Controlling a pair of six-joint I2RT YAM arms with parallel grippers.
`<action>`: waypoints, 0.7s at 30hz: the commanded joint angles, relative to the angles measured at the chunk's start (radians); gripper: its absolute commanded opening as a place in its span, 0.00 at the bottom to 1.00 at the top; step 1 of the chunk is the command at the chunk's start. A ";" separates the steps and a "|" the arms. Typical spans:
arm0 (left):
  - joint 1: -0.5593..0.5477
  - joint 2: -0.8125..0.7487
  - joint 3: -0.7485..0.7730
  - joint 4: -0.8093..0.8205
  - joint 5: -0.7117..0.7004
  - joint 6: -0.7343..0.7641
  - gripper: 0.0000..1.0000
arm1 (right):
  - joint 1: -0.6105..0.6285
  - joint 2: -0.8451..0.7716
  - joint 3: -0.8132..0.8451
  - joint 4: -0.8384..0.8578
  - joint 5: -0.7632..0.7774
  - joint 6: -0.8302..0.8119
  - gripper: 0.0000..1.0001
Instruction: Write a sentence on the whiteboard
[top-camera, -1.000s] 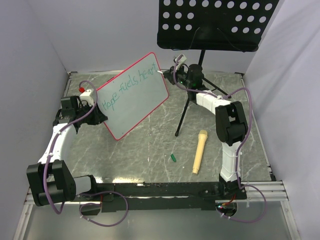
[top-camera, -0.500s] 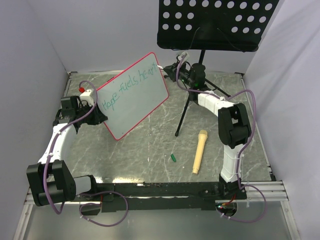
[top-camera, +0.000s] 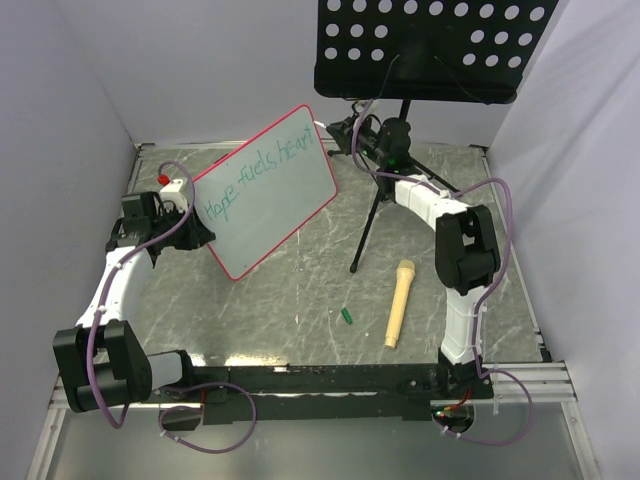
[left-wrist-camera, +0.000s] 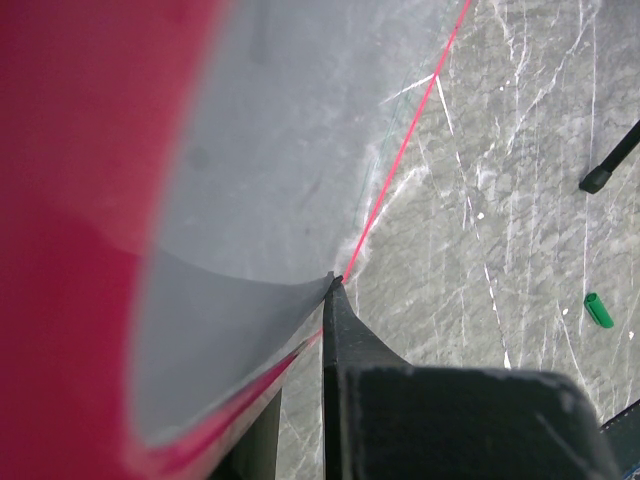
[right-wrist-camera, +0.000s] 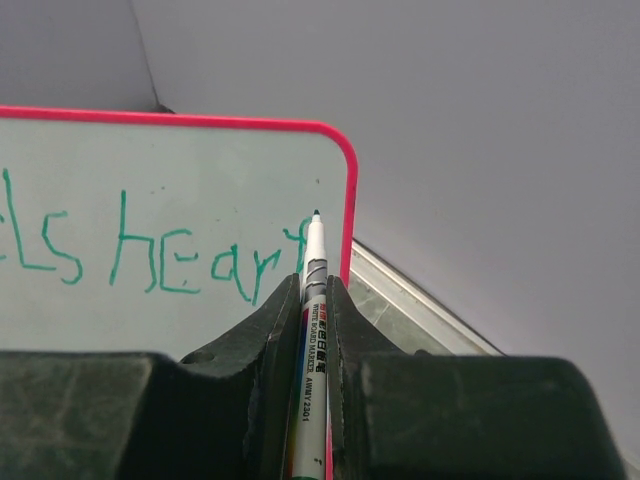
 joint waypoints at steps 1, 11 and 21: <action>-0.002 0.079 -0.094 -0.175 -0.446 0.261 0.01 | 0.001 0.027 0.042 -0.003 0.005 -0.014 0.00; -0.004 0.079 -0.095 -0.171 -0.446 0.259 0.01 | -0.002 0.046 0.051 -0.012 0.011 -0.022 0.00; -0.004 0.079 -0.094 -0.175 -0.446 0.261 0.01 | 0.000 0.064 0.079 -0.037 0.017 -0.028 0.00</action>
